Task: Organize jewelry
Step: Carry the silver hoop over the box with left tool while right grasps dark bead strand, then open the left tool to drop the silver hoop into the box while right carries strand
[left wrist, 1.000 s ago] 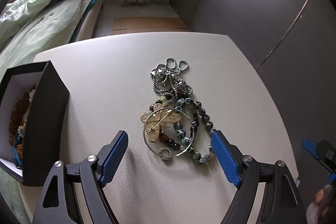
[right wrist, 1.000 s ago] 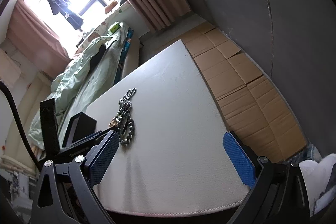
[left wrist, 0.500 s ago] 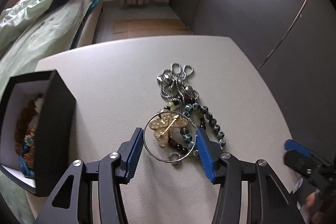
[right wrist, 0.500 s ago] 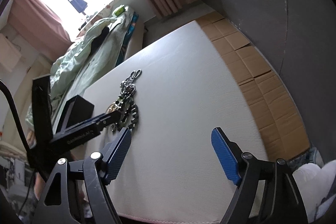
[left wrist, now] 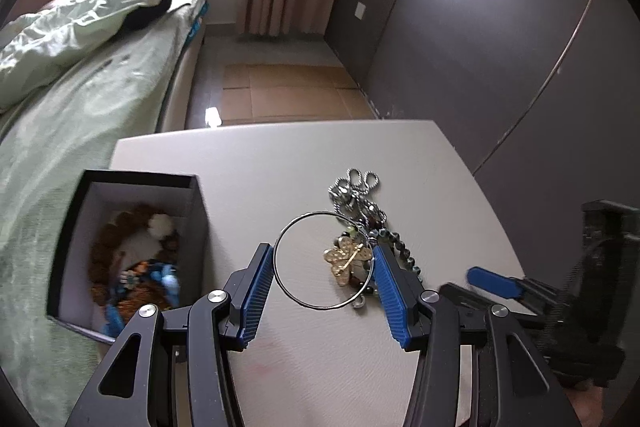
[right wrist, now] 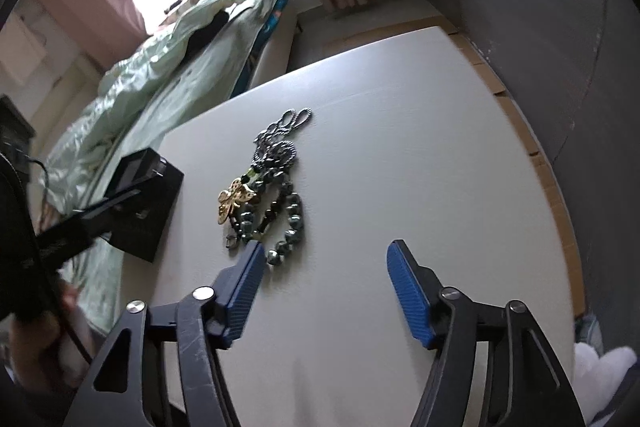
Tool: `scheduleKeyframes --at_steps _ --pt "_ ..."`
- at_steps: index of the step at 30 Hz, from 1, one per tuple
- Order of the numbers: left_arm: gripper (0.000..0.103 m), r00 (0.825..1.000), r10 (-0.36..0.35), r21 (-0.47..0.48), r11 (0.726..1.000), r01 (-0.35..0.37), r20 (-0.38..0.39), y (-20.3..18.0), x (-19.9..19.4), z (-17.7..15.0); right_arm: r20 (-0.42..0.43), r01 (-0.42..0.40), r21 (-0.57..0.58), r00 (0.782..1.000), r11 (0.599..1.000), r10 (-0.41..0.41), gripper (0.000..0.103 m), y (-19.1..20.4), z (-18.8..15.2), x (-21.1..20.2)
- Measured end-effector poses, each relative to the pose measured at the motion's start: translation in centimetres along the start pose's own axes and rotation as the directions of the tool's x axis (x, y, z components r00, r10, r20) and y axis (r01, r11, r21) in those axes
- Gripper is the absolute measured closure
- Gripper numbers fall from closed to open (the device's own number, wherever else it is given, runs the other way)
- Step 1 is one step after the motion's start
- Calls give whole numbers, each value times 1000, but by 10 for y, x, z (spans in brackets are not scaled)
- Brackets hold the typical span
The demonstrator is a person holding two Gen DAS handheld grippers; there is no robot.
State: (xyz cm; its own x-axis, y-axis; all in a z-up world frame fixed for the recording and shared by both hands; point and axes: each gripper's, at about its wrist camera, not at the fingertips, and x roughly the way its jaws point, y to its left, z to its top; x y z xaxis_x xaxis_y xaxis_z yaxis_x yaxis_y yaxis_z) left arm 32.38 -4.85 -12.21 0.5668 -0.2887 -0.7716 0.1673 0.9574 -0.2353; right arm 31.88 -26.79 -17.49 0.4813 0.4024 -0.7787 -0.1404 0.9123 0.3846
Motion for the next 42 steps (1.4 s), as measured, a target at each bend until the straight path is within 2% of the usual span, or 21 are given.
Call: scheduleKeyframes --at_steps 4,6,9,12,14,15,18,21,25,34,35,36,38,42 --pt "51 1000 -3 -21 1000 4 21 12 -13 1 -26 42 -43 999 998 -43 43 15 6 15" --pt "51 1000 -3 -34 999 4 30 19 -19 1 -37 63 -60 997 996 -65 48 20 7 20" --pt "51 999 -1 -52 999 4 45 30 -27 2 -39 129 -109 990 986 -133 48 30 11 28" --pt "51 998 1 -74 997 3 61 42 -36 2 -43 215 -195 973 957 -227 48 45 13 38" --pt "51 997 4 -84 996 2 71 49 -41 2 -38 278 -264 954 924 -298 51 56 12 45" --pt "51 997 6 -88 996 1 75 52 -43 3 -34 280 -280 953 918 -301 59 60 12 45" --pt "51 996 10 -107 994 -1 85 63 -50 1 -53 266 -286 955 921 -293 93 62 15 45" --pt "51 995 17 -121 993 -5 100 75 -58 0 -71 219 -248 967 944 -244 93 56 19 39" --pt "51 994 19 -144 990 -4 104 89 -63 -1 -46 171 -197 982 965 -183 93 54 26 22" --pt "50 995 -21 -170 985 37 94 109 -63 1 45 152 -237 988 960 -146 93 90 41 -23" --pt "46 996 -20 -174 984 35 88 110 -63 2 54 152 -244 988 958 -143 93 96 43 -27" --pt "34 997 -23 -181 983 37 80 113 -62 4 62 149 -252 988 956 -138 93 102 46 -32" --pt "17 996 -27 -197 980 44 84 118 -64 4 78 143 -267 989 953 -127 93 114 50 -41" --pt "17 991 -31 -219 974 59 129 129 -79 2 98 113 -293 991 949 -88 93 138 58 -50"
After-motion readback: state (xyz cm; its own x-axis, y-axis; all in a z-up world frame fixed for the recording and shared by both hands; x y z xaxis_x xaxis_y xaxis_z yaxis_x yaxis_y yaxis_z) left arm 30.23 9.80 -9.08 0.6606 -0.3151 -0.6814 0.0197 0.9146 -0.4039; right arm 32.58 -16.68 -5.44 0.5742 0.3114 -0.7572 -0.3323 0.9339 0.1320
